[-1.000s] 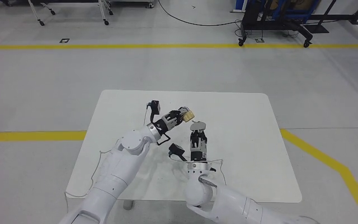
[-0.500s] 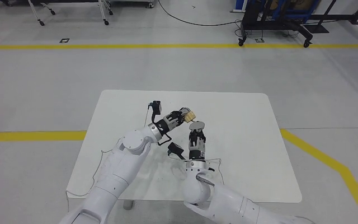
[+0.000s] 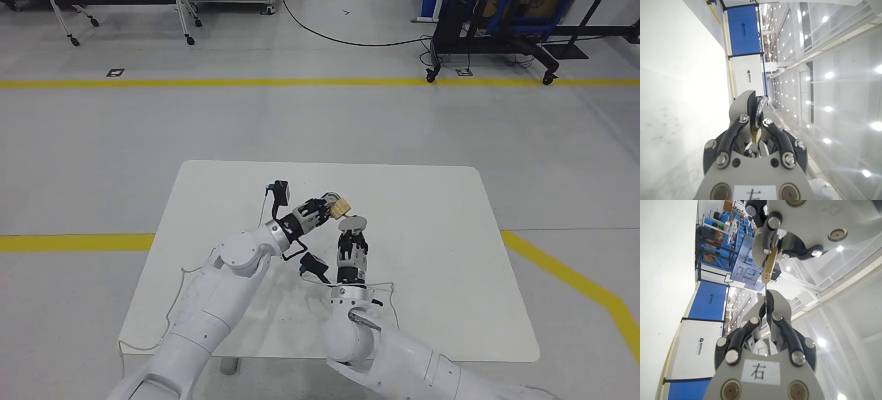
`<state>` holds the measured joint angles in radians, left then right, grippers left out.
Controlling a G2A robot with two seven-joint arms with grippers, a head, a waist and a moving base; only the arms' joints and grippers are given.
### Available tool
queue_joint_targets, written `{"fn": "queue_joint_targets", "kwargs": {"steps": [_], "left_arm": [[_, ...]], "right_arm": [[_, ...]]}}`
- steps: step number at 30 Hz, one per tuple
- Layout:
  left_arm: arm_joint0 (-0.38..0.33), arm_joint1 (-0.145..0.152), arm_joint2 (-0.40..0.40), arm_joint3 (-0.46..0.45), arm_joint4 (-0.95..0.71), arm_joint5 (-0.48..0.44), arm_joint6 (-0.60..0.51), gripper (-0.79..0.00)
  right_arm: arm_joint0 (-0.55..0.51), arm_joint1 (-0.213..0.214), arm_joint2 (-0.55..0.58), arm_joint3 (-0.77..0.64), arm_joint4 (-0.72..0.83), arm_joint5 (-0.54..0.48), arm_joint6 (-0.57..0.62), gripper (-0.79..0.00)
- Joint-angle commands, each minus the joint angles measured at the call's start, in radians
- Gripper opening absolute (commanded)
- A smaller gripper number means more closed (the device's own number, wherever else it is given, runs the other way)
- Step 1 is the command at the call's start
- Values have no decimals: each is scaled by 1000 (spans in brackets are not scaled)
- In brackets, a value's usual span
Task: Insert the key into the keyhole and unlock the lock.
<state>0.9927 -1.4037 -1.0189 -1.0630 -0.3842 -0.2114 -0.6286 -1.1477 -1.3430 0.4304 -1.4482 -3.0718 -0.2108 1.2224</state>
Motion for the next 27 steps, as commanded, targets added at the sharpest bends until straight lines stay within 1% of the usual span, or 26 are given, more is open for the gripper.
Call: {"fn": "queue_joint_targets", "kwargs": {"steps": [1, 10, 19, 27], "left_arm": [[-1, -1, 0, 0, -3, 9, -3, -785], [-1, -4, -4, 4, -27, 41, -7, -785], [-6, -8, -6, 12, -58, 94, -16, -785], [-9, -9, -7, 16, -53, 101, -17, -785]], "right_arm": [[1, -3, -2, 4, 0, 0, 1, -785], [21, -13, -30, 26, 0, -5, 22, -785], [58, -20, -91, 64, 0, -19, 86, -785], [81, -31, -117, 106, 0, -37, 114, -785]]}}
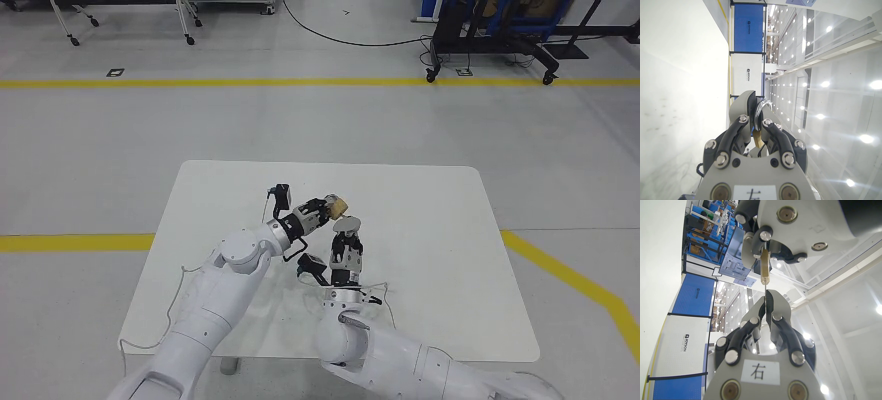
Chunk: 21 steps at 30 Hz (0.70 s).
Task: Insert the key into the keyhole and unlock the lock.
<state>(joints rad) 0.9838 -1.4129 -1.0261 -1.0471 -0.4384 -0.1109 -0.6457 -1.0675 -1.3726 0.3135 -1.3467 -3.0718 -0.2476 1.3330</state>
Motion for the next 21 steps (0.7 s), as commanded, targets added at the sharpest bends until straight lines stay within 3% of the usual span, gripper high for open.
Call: {"fn": "queue_joint_targets", "kwargs": {"steps": [1, 21], "left_arm": [[0, 0, 0, 0, 4, 1, 0, -785], [2, 1, 10, -12, 76, 0, 3, -785]], "right_arm": [[2, -2, -1, 9, 0, -3, 4, -785], [7, -9, 11, 43, 0, -31, -27, -785]]}}
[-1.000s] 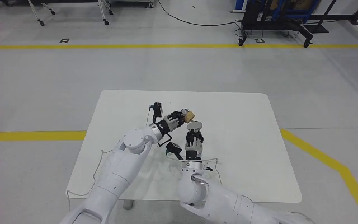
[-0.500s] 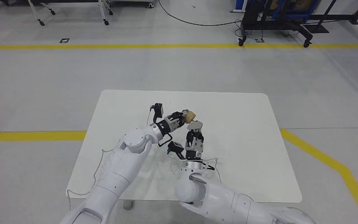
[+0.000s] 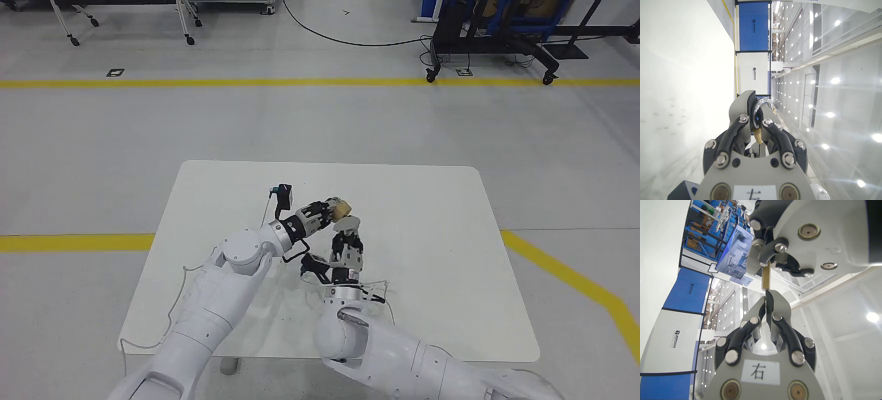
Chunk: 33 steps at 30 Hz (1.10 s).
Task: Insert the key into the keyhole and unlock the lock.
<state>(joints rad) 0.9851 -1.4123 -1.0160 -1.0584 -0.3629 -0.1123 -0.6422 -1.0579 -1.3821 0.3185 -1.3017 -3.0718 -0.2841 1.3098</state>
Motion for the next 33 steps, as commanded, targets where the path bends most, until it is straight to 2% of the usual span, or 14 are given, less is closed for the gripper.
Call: {"fn": "queue_joint_targets", "kwargs": {"steps": [1, 10, 13, 19, 22, 25, 33], "left_arm": [[1, 0, -1, -1, 2, 2, 0, -785], [1, 0, -3, -4, 15, 6, 3, -785], [1, 0, -3, -4, 16, 7, 4, -785], [0, -1, -5, -3, 19, 2, 5, -785], [0, -1, -6, -1, 21, 3, 8, -785], [-1, -1, -6, 0, 22, 5, 6, -785], [-2, -2, -7, 2, 22, 6, 6, -785]], "right_arm": [[-6, 2, 11, -5, 0, 9, -7, -785], [-25, 13, 38, -27, 0, 31, -26, -785], [-28, 16, 42, -32, 0, 35, -28, -748], [-35, 21, 51, -41, 0, 38, -20, -730], [-37, 23, 53, -48, 0, 36, -19, -628], [-38, 26, 55, -53, 0, 33, -20, -616], [-44, 31, 64, -69, 0, 39, -30, -517]]}}
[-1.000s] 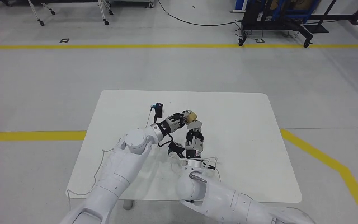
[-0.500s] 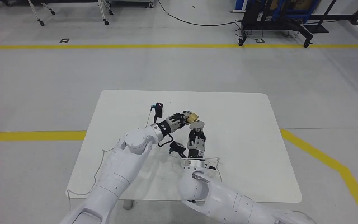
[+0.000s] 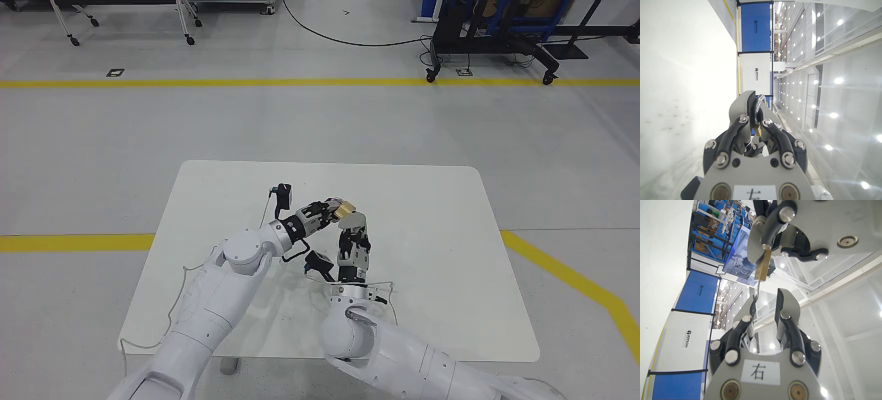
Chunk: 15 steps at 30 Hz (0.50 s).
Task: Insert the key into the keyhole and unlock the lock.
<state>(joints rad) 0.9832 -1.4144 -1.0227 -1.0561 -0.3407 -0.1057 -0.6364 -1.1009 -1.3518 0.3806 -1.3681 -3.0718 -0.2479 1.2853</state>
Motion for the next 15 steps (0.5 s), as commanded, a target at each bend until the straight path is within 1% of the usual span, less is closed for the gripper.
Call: {"fn": "queue_joint_targets", "kwargs": {"steps": [1, 4, 6, 10, 15], "left_arm": [[0, 0, 0, 0, 0, 0, 0, -785], [0, -1, -1, 2, -1, 1, -1, -785], [-1, -1, -2, 2, -2, 2, -2, -785], [1, -1, -2, 1, -2, 3, -2, -785], [3, -1, -4, -1, -5, 7, -5, -785]], "right_arm": [[-4, 1, 6, -7, 0, 8, -14, -505], [-11, 4, 19, -14, 0, 15, -29, -489], [-14, 6, 24, -18, 0, 17, -32, -493], [-32, 9, 47, -35, 0, 47, -73, -480], [-72, 19, 109, -70, 9, 101, -173, -459]]}}
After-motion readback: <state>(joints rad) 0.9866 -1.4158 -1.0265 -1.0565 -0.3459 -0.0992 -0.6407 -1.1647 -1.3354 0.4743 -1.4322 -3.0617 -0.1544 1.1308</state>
